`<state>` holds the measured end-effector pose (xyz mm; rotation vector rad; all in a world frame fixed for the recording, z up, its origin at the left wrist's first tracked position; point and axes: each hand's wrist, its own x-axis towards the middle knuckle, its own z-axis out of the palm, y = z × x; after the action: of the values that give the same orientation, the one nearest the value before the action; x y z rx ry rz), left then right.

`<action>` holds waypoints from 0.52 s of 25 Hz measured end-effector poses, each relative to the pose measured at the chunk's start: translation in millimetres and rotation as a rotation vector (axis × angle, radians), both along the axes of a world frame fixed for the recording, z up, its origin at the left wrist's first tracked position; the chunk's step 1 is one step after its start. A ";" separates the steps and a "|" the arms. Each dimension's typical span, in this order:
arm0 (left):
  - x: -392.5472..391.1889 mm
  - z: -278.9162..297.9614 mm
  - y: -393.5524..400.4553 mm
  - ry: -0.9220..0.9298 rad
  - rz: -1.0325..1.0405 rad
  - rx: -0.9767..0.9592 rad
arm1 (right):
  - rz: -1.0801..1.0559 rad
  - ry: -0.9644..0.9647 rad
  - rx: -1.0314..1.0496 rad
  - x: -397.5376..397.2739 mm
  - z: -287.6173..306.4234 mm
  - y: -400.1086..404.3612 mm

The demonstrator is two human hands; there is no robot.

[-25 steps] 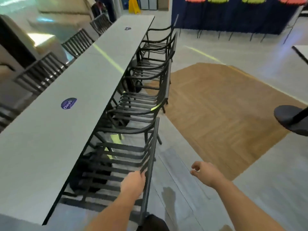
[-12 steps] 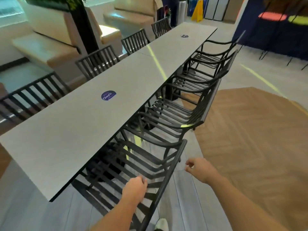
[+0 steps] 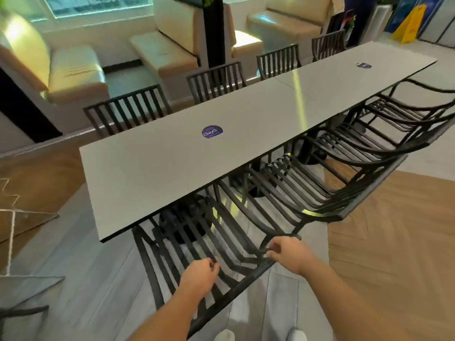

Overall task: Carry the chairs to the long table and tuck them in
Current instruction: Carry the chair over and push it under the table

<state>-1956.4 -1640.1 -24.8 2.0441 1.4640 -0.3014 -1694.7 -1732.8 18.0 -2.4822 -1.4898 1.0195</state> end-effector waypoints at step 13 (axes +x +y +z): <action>11.4 -4.7 -89.0 -0.092 0.387 -0.095 | 0.431 0.040 -0.116 61.3 -25.8 24.2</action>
<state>-1945.0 -1729.1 -29.5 1.6340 1.7107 -0.1133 -1633.4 -1708.6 -7.7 -2.2409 -2.0621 1.2365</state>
